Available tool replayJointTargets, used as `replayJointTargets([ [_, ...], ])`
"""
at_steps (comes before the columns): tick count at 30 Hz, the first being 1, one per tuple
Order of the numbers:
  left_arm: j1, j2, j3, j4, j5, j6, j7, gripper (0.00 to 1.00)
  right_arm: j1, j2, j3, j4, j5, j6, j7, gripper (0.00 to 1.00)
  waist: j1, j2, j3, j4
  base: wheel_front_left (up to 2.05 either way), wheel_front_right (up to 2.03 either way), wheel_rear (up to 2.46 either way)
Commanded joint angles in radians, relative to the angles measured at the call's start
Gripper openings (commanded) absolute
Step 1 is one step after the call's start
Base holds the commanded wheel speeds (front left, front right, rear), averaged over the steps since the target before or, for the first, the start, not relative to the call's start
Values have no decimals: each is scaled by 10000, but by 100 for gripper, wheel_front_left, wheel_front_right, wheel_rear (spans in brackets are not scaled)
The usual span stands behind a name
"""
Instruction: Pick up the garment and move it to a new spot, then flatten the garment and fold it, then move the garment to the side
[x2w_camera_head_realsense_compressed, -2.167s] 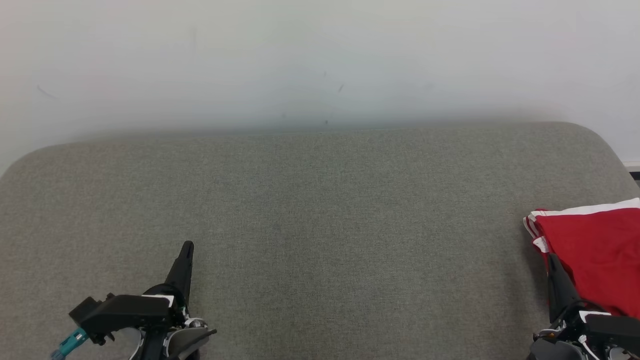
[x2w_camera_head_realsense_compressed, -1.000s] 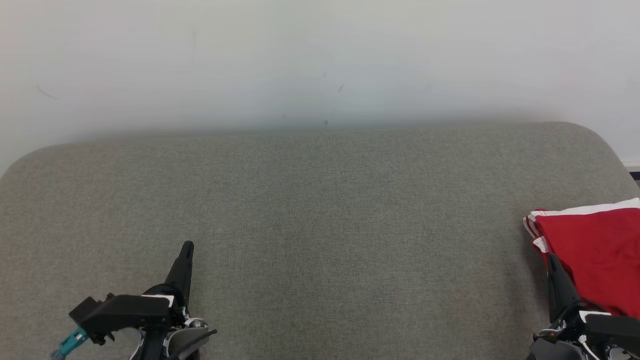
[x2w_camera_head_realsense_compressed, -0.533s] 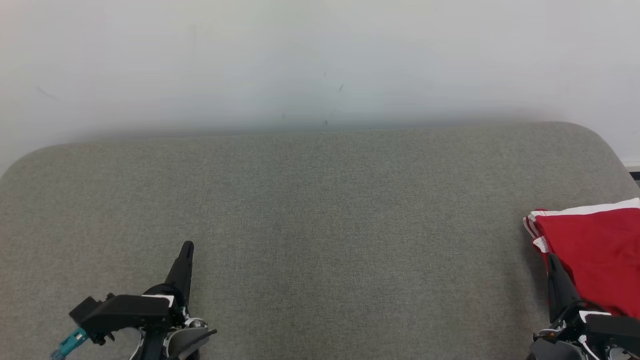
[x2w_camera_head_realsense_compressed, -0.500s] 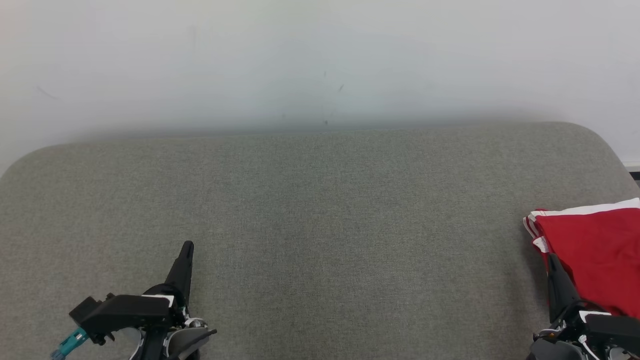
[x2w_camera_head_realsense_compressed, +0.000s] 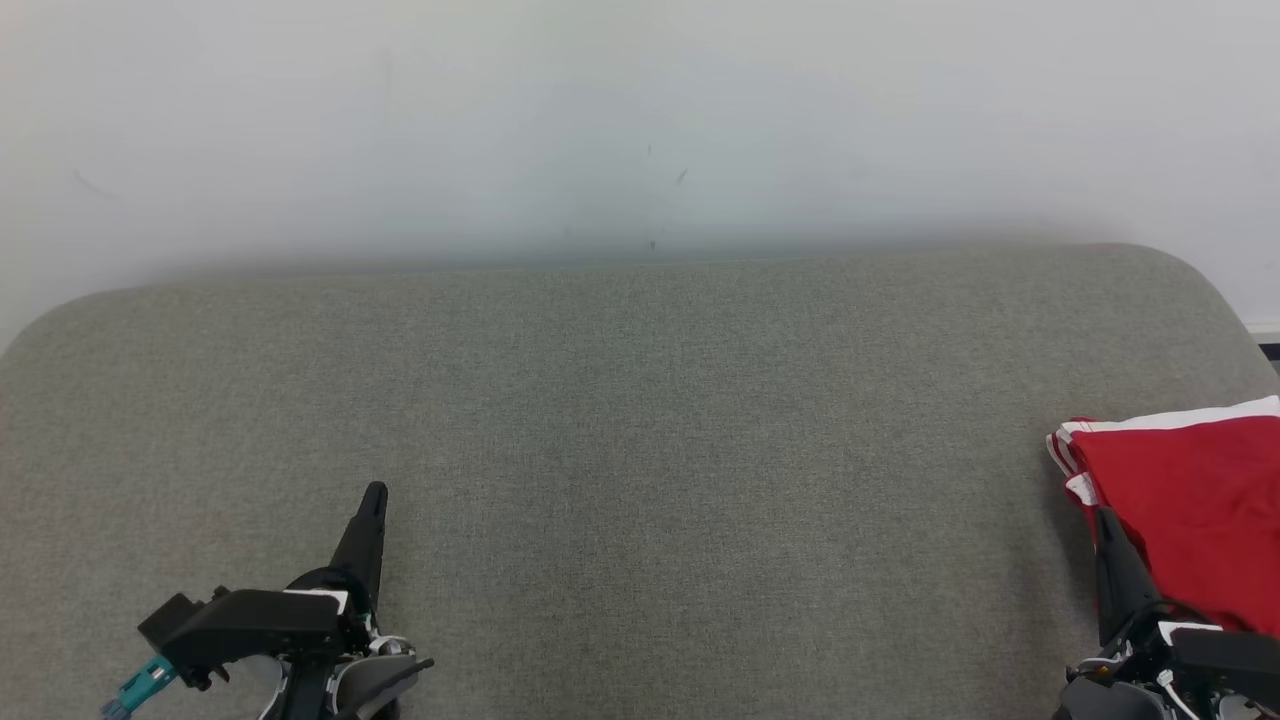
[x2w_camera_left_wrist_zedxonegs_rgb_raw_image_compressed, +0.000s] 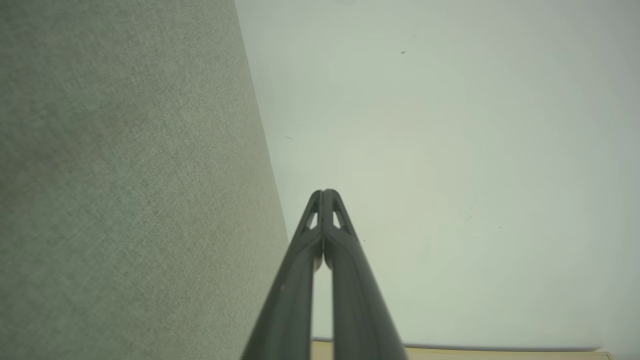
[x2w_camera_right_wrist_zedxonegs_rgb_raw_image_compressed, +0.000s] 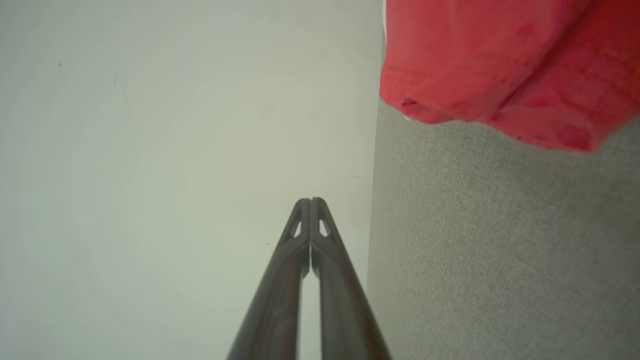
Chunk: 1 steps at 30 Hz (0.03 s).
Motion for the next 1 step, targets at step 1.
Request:
replayJointTargets([
  [1, -59, 38, 0, 10, -80, -28, 21, 0, -3, -5, -6, -23, 41, 15, 9, 0, 0, 0, 0, 0, 0, 0, 0],
])
